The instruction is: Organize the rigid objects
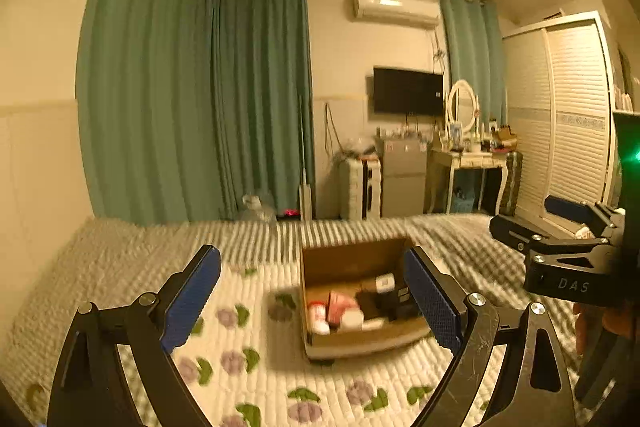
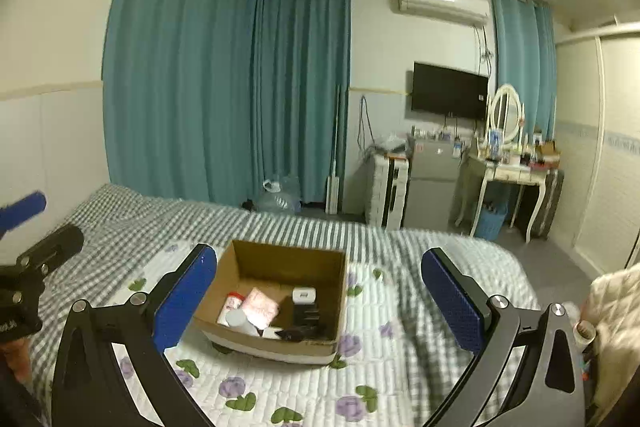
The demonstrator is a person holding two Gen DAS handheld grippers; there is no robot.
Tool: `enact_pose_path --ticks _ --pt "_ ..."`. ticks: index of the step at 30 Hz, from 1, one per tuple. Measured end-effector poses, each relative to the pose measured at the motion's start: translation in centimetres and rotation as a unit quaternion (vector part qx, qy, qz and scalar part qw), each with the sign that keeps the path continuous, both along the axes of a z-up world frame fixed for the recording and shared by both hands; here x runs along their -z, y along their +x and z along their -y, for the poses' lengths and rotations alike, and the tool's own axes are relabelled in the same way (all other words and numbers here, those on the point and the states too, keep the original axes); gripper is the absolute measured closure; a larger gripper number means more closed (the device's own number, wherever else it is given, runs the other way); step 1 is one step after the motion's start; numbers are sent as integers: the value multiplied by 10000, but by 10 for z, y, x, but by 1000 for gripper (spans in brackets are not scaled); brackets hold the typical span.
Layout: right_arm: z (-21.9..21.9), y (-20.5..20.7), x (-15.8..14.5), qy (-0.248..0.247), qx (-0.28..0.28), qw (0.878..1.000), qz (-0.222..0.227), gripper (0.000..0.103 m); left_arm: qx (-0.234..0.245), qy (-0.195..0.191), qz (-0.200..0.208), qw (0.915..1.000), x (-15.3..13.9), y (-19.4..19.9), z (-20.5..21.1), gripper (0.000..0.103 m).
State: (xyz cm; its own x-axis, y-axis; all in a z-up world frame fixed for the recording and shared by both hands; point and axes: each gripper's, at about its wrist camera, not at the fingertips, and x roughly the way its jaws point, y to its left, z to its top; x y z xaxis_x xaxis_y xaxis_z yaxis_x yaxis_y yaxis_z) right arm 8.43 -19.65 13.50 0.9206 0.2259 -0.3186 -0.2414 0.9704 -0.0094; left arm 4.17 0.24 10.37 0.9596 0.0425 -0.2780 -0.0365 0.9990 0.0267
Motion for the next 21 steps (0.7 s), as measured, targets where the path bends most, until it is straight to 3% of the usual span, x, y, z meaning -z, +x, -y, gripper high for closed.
enact_pose_path --ticks 4,10,15,21 --pt "-5 13 47 -22 82 9997 -232 0 -111 -5 -228 9997 36 14 -4 9" --pt "-15 18 102 -182 107 9984 -524 0 -124 83 -494 9987 60 23 -2 9" --pt "-17 21 110 -310 235 9979 -512 0 -80 40 -609 9981 68 19 -5 9" --pt "-8 18 106 -46 252 9974 -671 0 -44 -36 -630 9980 69 17 -7 9"
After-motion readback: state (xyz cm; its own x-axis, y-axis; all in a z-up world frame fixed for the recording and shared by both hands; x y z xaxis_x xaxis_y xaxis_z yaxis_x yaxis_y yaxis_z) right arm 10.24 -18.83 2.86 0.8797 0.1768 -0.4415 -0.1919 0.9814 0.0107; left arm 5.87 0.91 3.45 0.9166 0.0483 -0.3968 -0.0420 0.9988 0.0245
